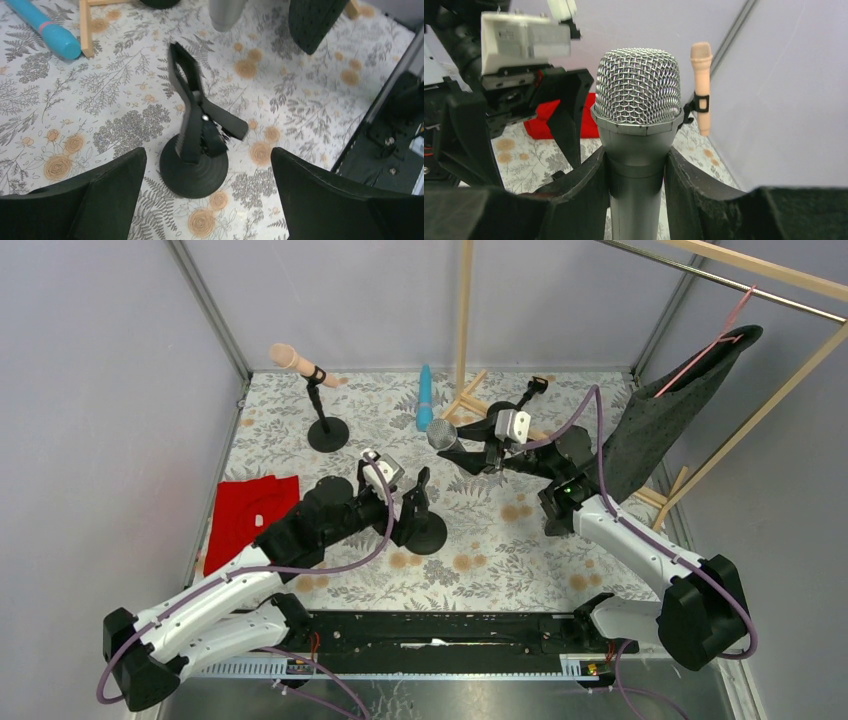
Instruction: Attach the microphones to the stand
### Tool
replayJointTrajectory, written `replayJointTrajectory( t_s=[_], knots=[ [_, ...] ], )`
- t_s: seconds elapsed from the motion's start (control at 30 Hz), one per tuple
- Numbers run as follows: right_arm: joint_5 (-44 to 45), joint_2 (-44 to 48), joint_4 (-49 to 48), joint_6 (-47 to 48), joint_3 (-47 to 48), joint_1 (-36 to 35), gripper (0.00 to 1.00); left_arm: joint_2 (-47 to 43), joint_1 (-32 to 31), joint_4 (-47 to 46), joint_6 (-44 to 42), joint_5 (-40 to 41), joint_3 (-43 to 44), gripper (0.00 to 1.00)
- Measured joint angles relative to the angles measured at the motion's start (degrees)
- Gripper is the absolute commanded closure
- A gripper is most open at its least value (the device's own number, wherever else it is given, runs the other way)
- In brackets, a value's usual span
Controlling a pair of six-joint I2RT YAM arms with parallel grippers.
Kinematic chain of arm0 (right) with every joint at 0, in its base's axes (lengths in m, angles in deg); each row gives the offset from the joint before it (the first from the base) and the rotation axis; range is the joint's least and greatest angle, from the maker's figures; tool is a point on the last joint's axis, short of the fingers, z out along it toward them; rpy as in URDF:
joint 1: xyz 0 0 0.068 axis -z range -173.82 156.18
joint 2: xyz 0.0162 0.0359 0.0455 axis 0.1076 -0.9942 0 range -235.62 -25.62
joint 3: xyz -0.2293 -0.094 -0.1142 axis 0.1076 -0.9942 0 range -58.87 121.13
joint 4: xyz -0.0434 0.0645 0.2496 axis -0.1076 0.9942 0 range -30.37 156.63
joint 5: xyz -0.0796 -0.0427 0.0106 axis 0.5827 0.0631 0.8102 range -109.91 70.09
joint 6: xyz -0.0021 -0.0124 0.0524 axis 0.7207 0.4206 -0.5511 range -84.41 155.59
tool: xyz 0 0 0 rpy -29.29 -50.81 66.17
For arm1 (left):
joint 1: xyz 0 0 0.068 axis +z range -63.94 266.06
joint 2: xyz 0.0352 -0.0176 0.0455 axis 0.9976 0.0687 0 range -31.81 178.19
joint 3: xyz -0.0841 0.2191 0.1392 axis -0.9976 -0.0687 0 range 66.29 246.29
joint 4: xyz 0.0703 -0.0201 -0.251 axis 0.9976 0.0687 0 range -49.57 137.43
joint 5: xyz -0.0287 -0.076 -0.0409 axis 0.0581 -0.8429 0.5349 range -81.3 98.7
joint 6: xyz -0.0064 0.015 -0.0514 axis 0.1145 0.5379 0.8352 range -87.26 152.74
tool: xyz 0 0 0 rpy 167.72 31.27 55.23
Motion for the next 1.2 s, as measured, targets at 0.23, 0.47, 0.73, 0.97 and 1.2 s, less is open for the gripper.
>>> replayJointTrajectory(
  t_s=[0.23, 0.47, 0.73, 0.97, 1.2],
  knots=[
    [6.08, 0.09, 5.90, 1.62, 0.00, 0.00, 1.00, -5.01, -0.20, -10.54, 8.68, 4.70, -7.39, 0.01],
    [11.13, 0.09, 8.22, 1.57, 0.00, 0.00, 1.00, -6.29, -4.87, -17.35, 12.83, 11.80, -9.94, 0.01],
    [12.59, 0.07, 7.65, 0.33, 0.00, 0.00, 1.00, -2.56, -15.67, -26.16, 12.76, 27.15, -13.53, 0.11],
    [12.35, 0.04, 7.52, 0.02, 0.02, 0.00, 1.00, 3.43, -17.73, -28.76, 13.14, 40.28, -13.53, 0.08],
    [11.89, 0.04, 6.91, -0.33, 0.02, 0.00, 1.00, 6.38, -18.62, -29.77, 13.68, 46.47, -12.68, 0.09]
  ],
)
